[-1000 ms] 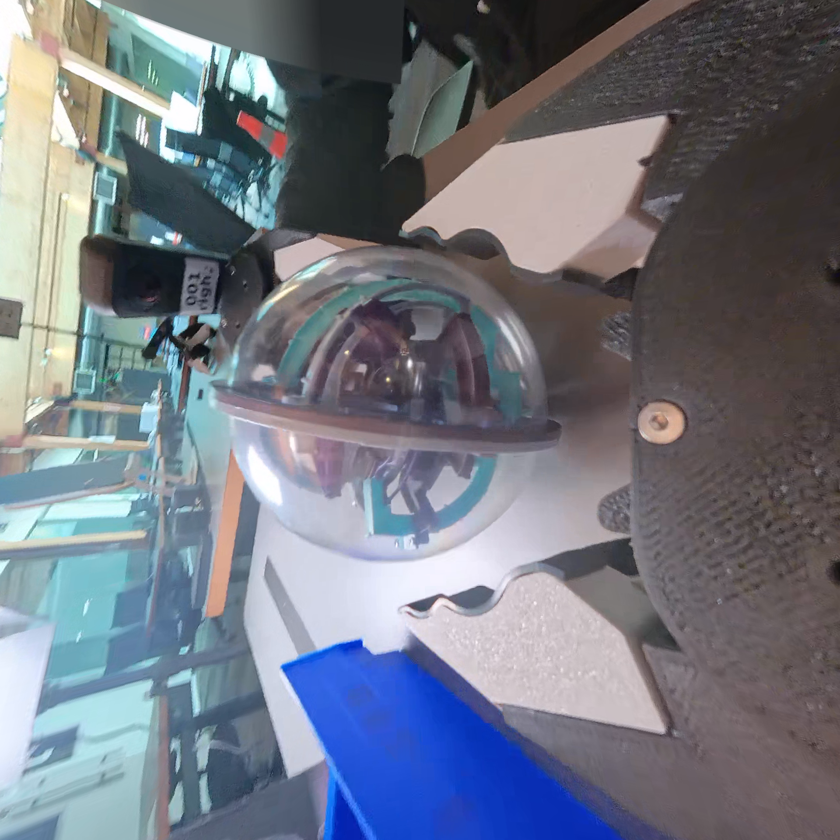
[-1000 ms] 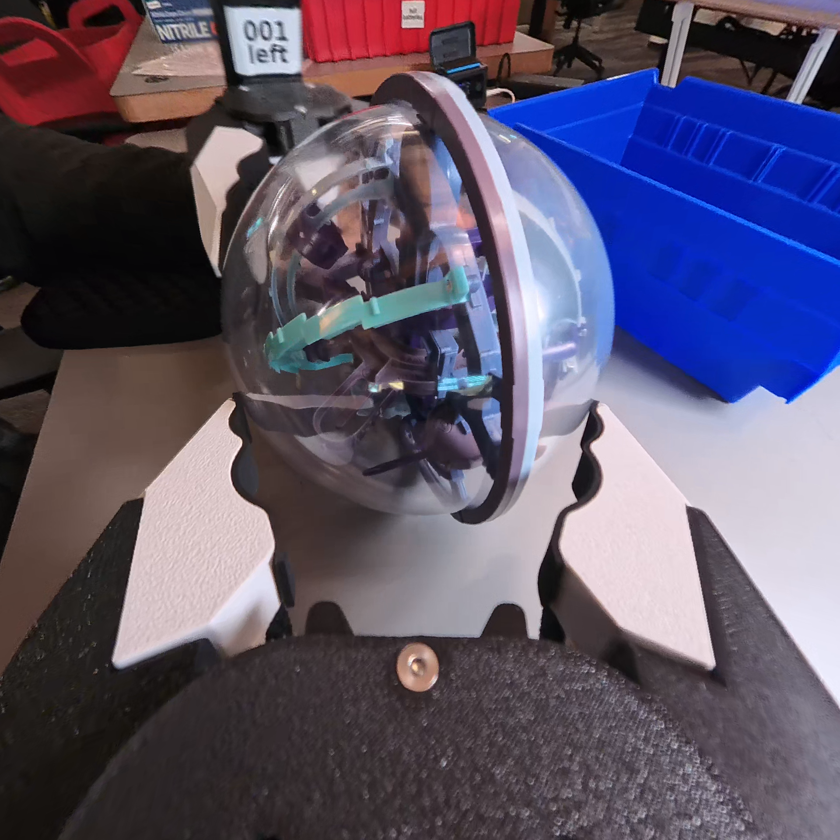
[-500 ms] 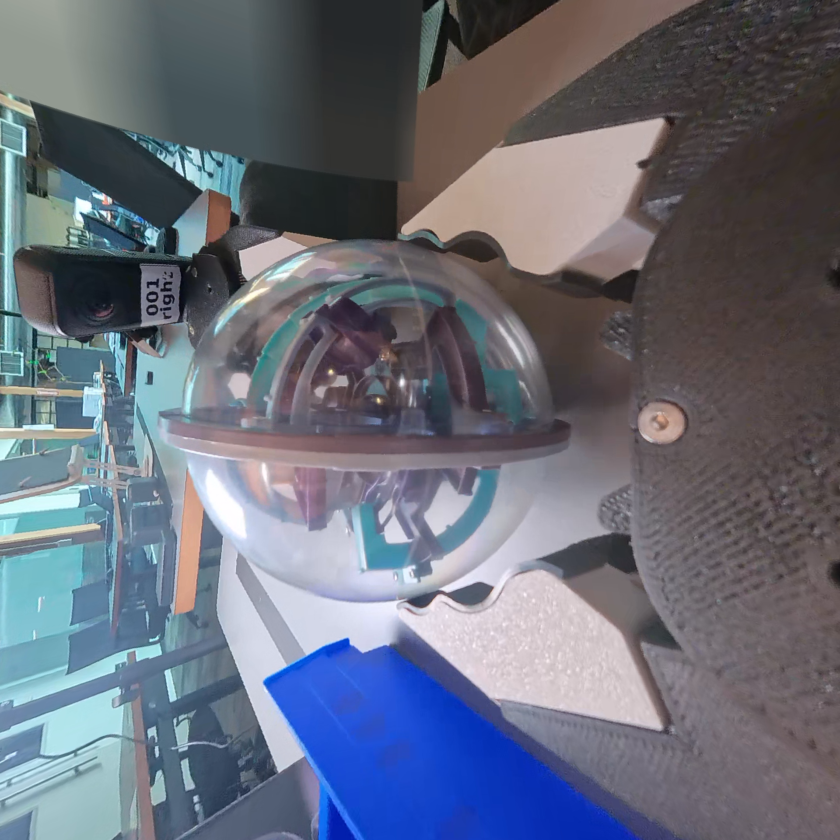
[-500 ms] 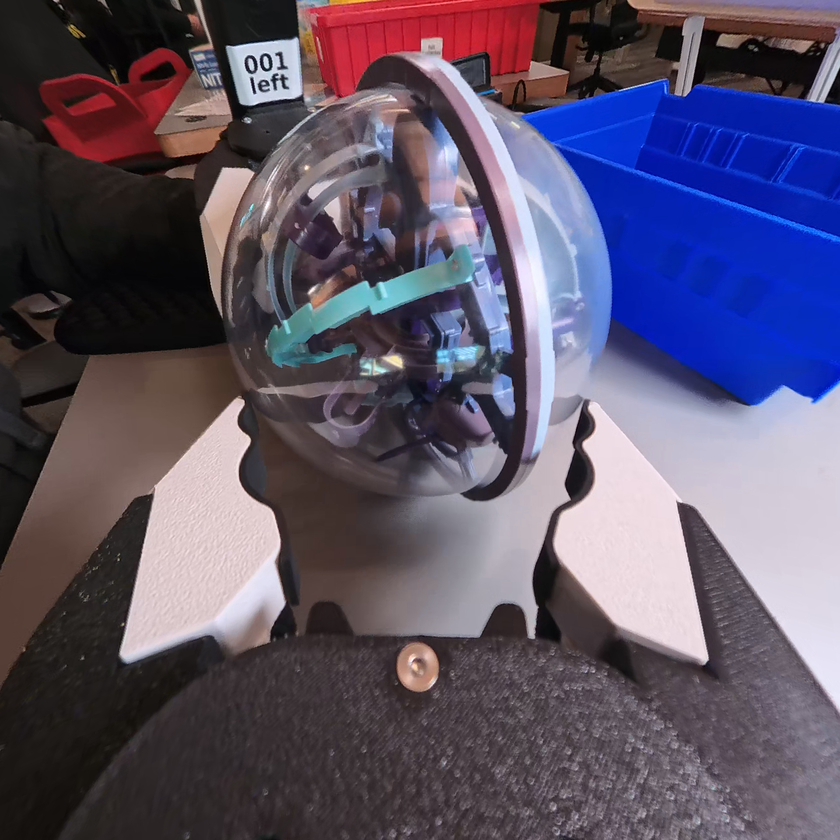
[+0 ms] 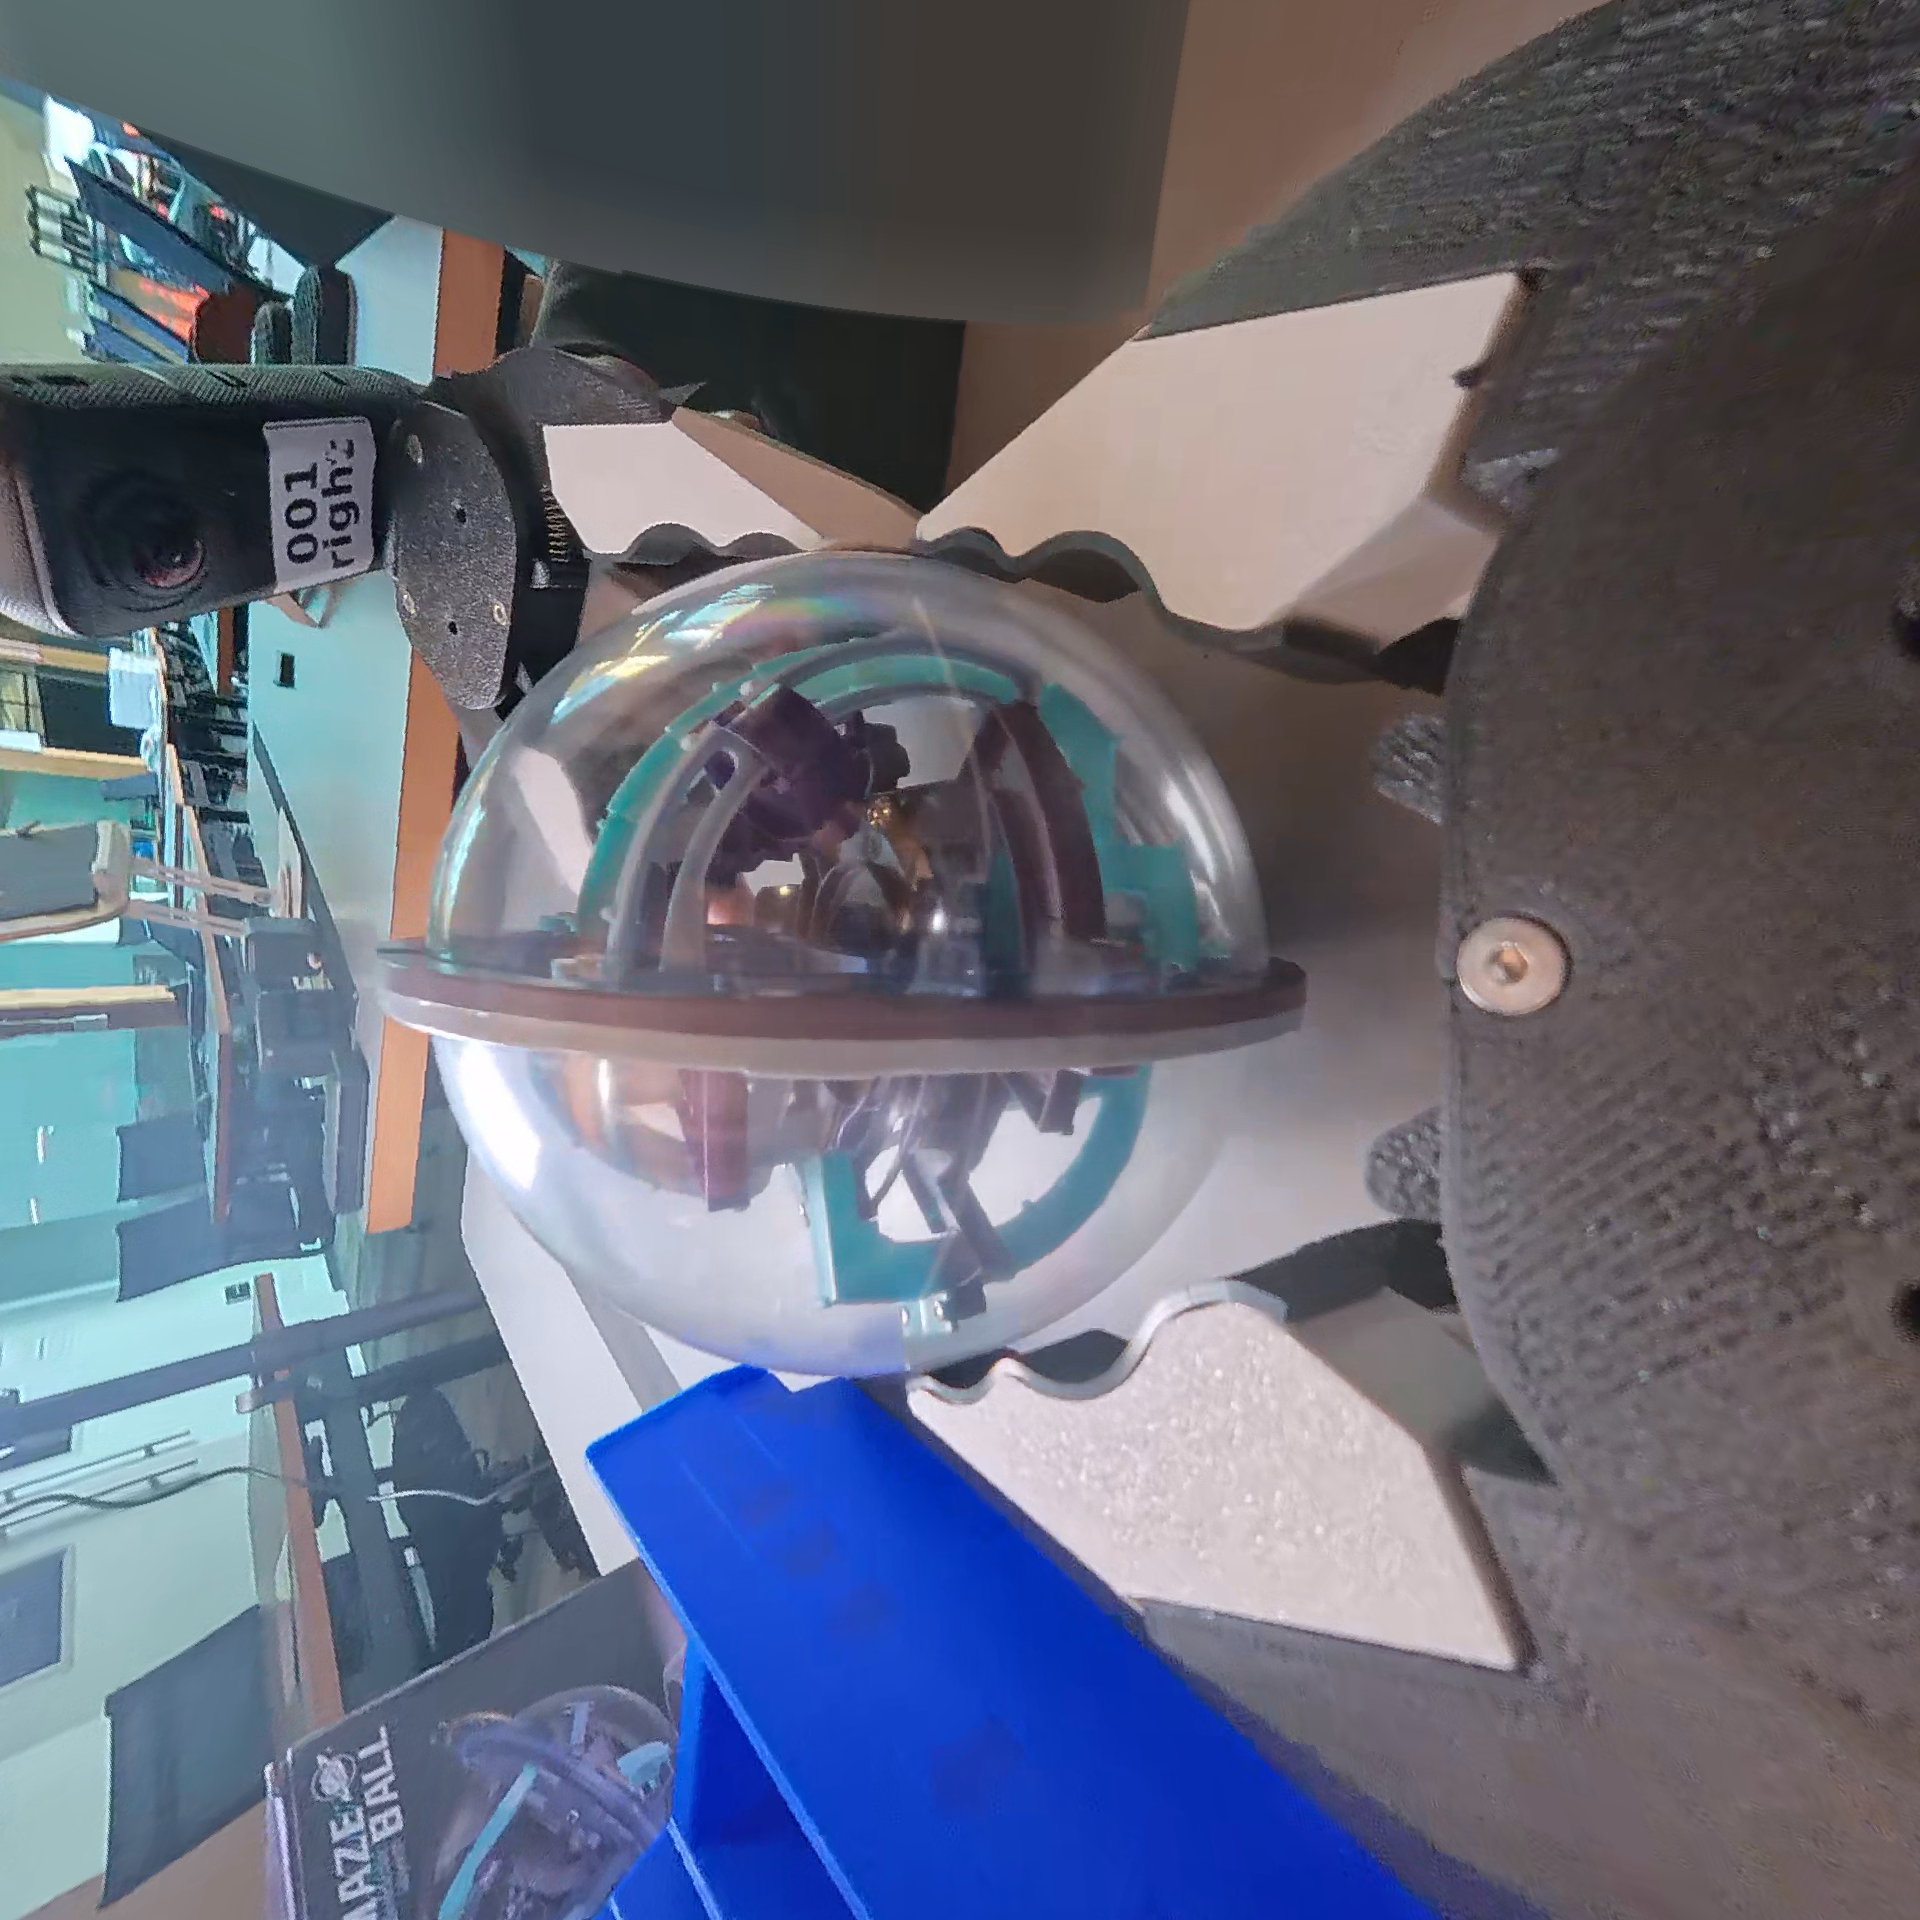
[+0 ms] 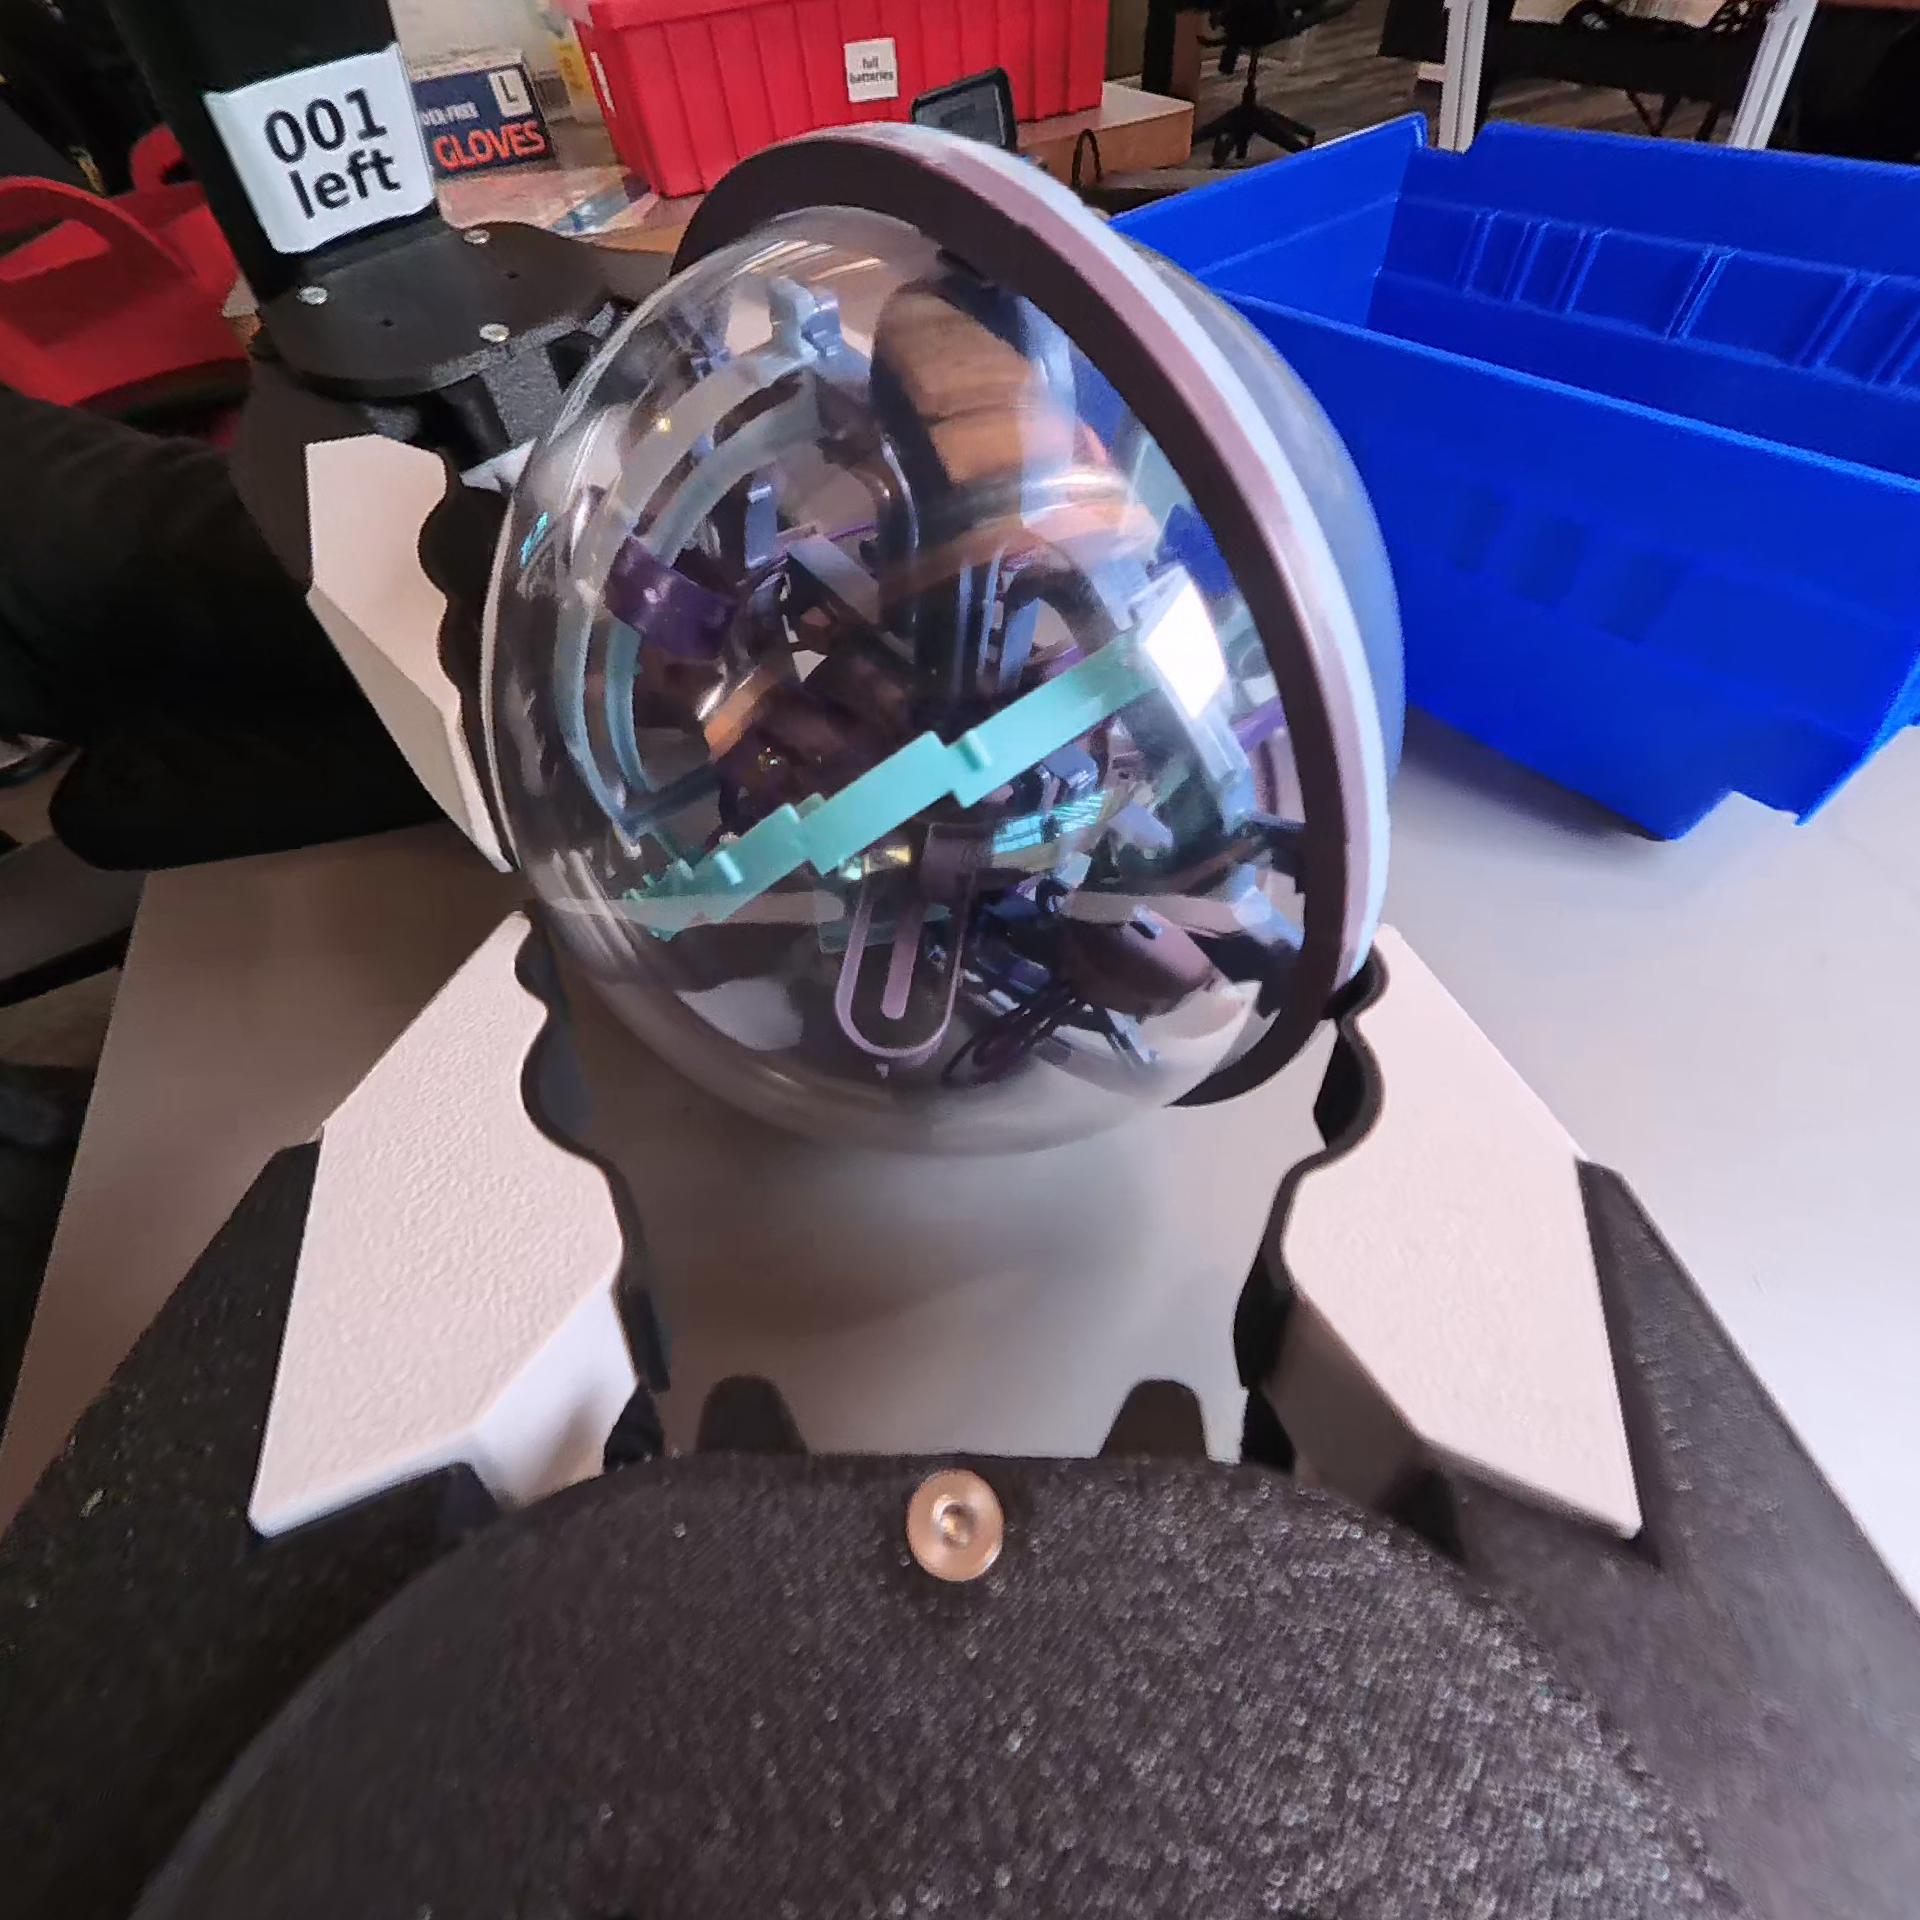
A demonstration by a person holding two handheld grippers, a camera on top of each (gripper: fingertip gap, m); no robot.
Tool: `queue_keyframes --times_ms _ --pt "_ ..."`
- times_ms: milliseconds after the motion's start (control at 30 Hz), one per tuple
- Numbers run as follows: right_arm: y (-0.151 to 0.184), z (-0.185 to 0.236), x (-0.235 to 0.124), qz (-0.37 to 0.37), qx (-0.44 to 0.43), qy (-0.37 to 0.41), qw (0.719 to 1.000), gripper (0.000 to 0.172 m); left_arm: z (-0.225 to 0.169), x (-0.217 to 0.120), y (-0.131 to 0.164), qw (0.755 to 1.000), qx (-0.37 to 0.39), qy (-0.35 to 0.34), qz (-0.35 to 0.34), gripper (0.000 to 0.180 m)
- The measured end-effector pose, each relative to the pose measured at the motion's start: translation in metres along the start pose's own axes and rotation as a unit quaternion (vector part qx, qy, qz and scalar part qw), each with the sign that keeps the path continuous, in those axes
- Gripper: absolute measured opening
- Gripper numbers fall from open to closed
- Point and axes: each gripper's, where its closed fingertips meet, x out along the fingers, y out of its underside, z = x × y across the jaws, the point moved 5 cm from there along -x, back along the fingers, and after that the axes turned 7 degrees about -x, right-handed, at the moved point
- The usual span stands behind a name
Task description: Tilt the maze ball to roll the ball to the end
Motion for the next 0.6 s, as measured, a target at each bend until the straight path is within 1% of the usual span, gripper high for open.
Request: queue_keyframes --times_ms 133,233,333,400,467,500,600 --pt "0.001 0.000 0.002 -0.017 -0.010 -0.019 1.000 0.143 -0.002 -0.002 0.000 1.000 0.005 -0.001 0.003 0.143" --pt "0.003 -0.003 0.001 -0.028 -0.018 -0.042 0.999 0.143 -0.004 -0.008 -0.001 0.999 0.004 0.037 -0.005 0.143" --pt "0.003 -0.004 0.001 -0.033 -0.042 -0.060 0.997 0.143 0.004 -0.015 -0.005 0.996 -0.024 0.076 -0.036 0.146" --pt "0.002 -0.003 0.002 -0.032 -0.058 -0.067 0.996 0.142 0.012 -0.016 -0.005 0.994 -0.040 0.096 -0.044 0.148" --pt "0.000 -0.003 0.003 -0.029 -0.064 -0.069 0.995 0.142 0.014 -0.014 -0.002 0.992 -0.050 0.114 -0.033 0.148" --pt "-0.001 -0.003 0.003 -0.028 -0.066 -0.069 0.995 0.142 0.012 -0.012 0.002 0.991 -0.049 0.125 -0.019 0.145" --pt "-0.005 -0.004 0.001 -0.035 -0.071 -0.059 0.995 0.142 0.013 -0.007 0.011 0.992 -0.031 0.118 0.006 0.140"
